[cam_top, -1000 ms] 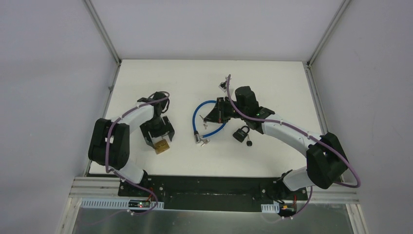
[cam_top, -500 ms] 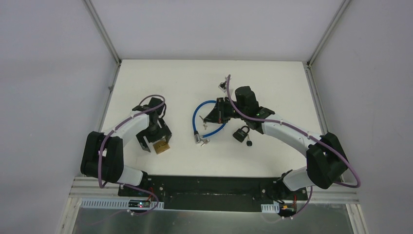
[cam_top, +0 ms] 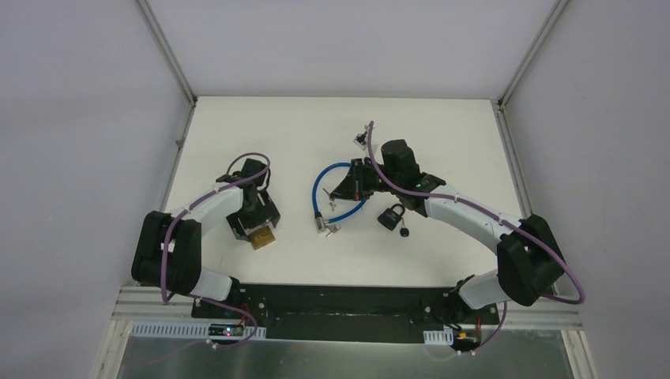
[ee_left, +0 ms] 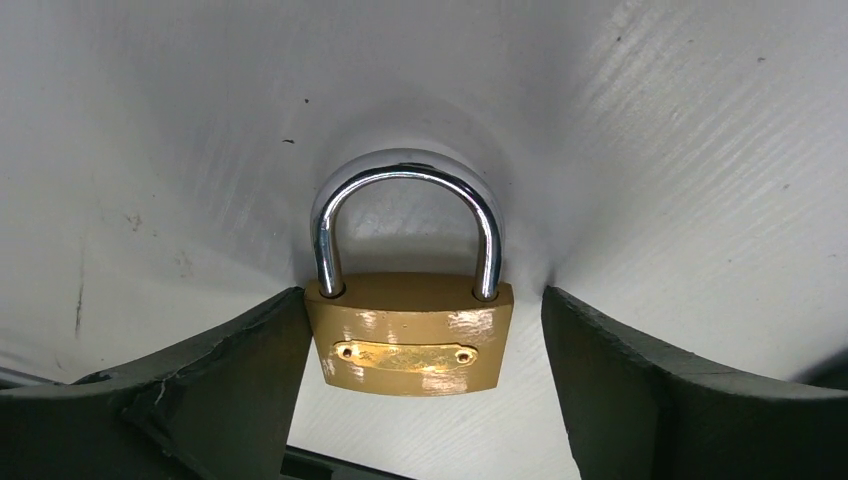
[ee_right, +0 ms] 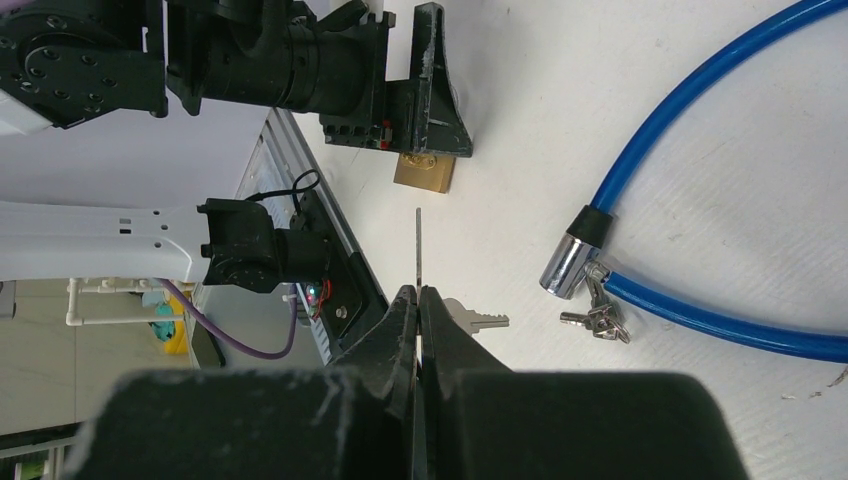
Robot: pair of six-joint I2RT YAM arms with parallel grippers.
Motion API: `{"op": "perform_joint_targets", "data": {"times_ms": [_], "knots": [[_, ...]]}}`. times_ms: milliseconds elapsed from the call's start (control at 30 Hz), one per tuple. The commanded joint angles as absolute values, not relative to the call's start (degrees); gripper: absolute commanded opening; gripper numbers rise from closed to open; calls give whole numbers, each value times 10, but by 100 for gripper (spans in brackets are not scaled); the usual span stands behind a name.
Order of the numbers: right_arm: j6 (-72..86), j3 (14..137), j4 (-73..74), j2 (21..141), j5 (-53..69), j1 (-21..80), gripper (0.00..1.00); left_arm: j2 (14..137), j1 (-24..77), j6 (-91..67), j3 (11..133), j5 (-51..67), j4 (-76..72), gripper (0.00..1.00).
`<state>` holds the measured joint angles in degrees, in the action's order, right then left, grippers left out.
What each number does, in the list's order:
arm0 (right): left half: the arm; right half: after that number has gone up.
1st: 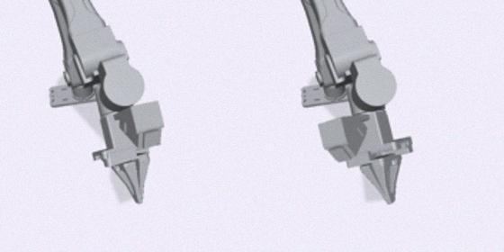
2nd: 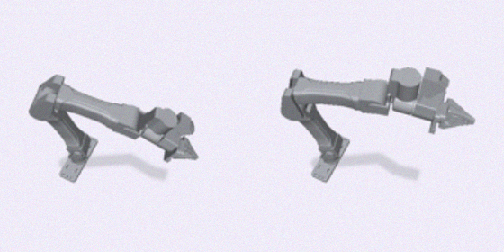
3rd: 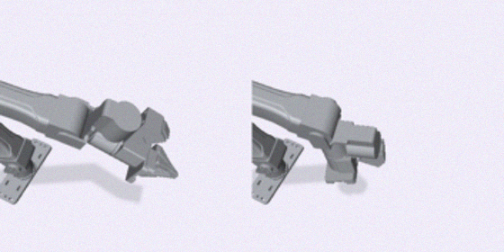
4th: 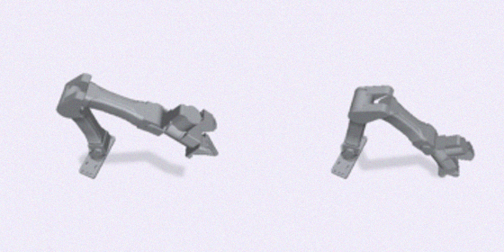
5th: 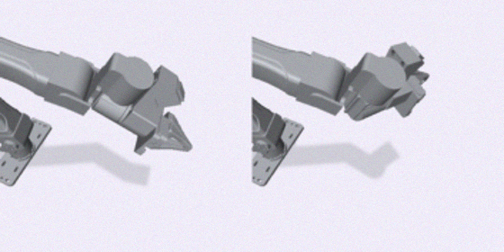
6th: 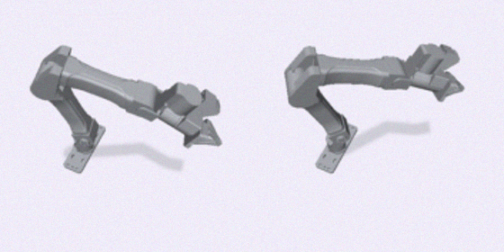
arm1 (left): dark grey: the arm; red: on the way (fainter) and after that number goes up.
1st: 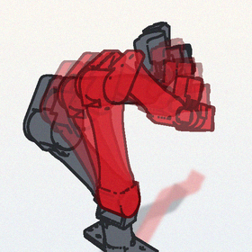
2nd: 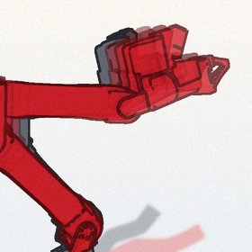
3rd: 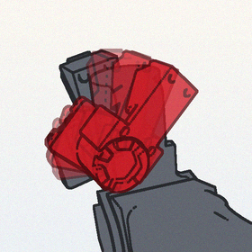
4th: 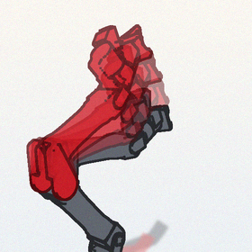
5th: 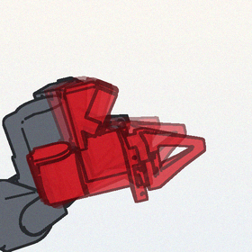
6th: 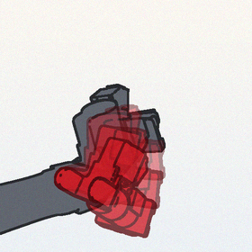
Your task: Unlock with the key
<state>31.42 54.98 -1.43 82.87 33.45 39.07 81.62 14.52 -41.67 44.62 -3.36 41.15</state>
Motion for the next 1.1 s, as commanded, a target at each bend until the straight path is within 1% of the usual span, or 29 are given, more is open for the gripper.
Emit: {"op": "perform_joint_targets", "data": {"times_ms": [0,133,200,267,367,433,467,533,600,733,933,1067], "knots": [[309,562,-28,824,340,388,0,830,142,-440,434,-59,403,85],[309,563,-27,826,337,388,0,831,142,-434,428,-50,397,87],[309,563,-27,827,334,388,0,827,142,-431,426,-44,392,85],[310,563,-27,827,330,388,0,822,142,-432,426,-39,390,74],[313,563,-26,828,318,388,0,808,142,-439,431,-28,390,53],[316,567,-14,829,302,388,0,794,142,-444,440,-19,391,41],[317,570,-8,829,295,388,0,788,142,-446,449,-14,395,37],[321,573,-3,829,285,388,0,780,142,-448,471,-2,408,33],[324,573,-3,830,276,388,0,778,142,-450,500,5,429,29],[328,574,-3,834,262,389,0,782,136,-464,564,48,472,26],[330,594,-2,852,240,408,0,806,123,-535,650,167,490,25],[311,639,44,877,221,437,0,822,118,-574,689,222,490,25]]}}
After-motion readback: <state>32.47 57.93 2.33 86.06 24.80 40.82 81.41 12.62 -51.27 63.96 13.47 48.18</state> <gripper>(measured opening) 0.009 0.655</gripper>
